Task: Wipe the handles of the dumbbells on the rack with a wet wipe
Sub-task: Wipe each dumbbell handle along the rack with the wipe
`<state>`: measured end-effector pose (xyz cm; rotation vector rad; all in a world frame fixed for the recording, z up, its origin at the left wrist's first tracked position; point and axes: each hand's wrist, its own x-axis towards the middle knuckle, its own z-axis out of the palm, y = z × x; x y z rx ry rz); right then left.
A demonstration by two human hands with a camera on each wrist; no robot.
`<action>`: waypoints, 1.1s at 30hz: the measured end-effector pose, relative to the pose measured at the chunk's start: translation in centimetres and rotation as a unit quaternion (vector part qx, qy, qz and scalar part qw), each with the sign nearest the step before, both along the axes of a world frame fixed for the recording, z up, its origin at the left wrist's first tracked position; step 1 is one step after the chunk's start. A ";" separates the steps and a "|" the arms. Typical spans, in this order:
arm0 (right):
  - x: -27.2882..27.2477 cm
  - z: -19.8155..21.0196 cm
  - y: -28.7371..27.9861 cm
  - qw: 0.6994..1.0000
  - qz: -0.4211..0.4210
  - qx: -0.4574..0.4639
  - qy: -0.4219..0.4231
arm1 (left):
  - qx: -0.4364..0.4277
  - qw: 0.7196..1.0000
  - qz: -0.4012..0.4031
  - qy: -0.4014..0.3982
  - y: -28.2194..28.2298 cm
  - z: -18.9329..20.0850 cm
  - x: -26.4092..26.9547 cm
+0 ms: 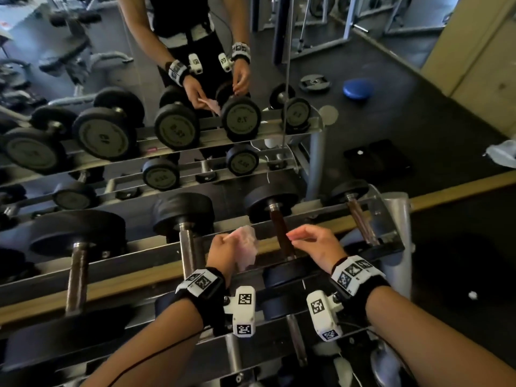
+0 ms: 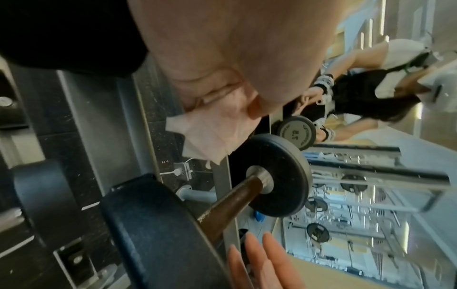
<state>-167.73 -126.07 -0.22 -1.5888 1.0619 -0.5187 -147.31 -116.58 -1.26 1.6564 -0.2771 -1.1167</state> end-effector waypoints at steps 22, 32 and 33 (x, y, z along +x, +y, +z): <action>-4.4 -3.2 3.3 0.994 -0.071 0.074 -0.036 | 0.016 0.974 -0.217 -0.056 -2.7 -0.5 -4.8; -5.0 -3.4 3.2 0.994 -0.049 0.081 -0.063 | -0.002 0.995 -0.100 0.003 -4.9 -0.2 -4.2; -5.0 -3.4 3.3 0.994 -0.050 0.079 -0.063 | -0.017 0.995 -0.093 0.024 -4.8 -0.2 -4.7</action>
